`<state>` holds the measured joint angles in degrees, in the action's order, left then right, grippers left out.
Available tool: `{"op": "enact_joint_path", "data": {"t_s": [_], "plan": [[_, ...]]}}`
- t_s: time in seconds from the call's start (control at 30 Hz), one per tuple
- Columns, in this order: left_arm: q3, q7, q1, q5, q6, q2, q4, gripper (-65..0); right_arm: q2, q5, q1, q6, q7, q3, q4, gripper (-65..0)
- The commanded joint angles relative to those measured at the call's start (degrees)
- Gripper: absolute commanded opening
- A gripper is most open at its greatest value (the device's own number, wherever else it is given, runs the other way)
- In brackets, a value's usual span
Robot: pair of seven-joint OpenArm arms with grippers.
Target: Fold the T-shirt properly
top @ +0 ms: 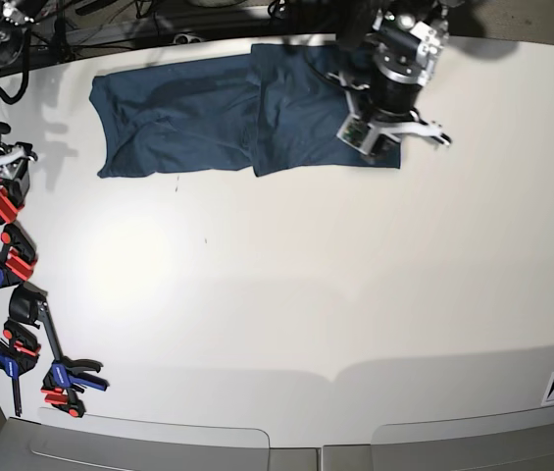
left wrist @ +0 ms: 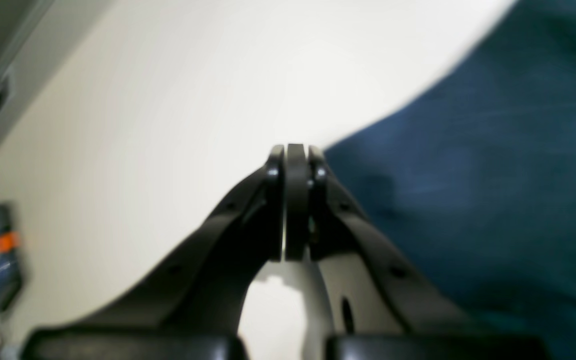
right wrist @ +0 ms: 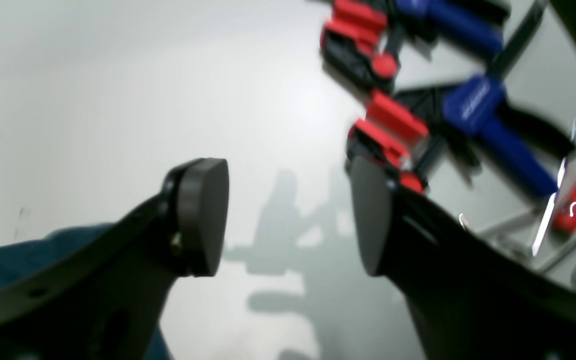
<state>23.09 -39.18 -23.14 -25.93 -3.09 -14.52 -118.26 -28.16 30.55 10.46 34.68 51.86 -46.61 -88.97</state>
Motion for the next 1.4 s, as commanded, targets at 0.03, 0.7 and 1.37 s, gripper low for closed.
{"op": "enact_joint_path", "data": {"t_s": [0.03,0.7,1.37], "plan": [[-3.5,1.1,0.4,0.2,-1.0,-1.1,-1.1,-65.0,-3.2,4.0,-0.3,0.0,-1.1,-0.3,4.5,-26.8],[-19.3,3.1,0.4,19.0,0.3,-2.8,-1.1,-57.3,-8.8,53.2,-3.1,5.3,28.1,4.1,34.6,-26.8],[-19.3,3.2,0.4,19.0,0.3,-2.8,-1.1,-57.3,-6.4,48.9,-3.1,5.3,27.4,18.9,34.6,-22.2]]}}
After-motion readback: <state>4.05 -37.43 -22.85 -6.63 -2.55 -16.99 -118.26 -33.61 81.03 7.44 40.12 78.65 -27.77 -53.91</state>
